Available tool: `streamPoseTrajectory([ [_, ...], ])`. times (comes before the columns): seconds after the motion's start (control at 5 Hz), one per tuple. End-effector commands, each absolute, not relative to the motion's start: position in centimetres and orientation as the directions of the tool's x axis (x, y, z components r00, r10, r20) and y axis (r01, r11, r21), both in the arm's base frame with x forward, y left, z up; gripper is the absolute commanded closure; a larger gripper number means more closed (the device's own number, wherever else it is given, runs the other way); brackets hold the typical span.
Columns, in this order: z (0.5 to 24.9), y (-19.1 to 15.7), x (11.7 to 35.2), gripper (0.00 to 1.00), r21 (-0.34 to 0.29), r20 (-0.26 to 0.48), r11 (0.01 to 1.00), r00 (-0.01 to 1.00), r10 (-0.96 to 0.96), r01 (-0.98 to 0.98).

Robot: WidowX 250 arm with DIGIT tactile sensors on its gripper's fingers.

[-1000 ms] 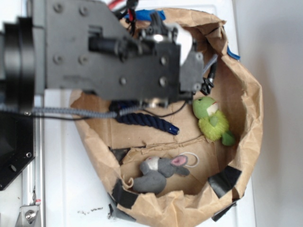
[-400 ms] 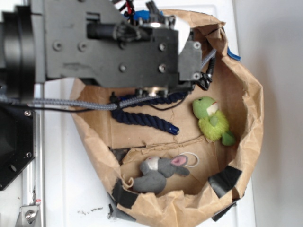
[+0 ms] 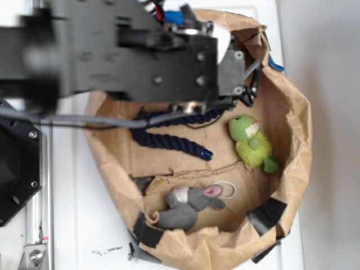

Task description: Grab the green ball.

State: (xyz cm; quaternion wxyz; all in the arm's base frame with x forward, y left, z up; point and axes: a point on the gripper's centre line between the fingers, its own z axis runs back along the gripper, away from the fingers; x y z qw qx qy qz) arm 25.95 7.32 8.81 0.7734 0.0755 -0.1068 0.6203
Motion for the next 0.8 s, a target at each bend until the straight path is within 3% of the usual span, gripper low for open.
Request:
streamPoseTrajectory([
  [0.0,8.1,8.7,25.9,0.00,-0.105,0.298,0.133,0.096,0.950,-0.986],
  [0.6,7.9,10.6,24.0,0.00,-0.103,0.385,0.079,0.034,0.922,-0.992],
])
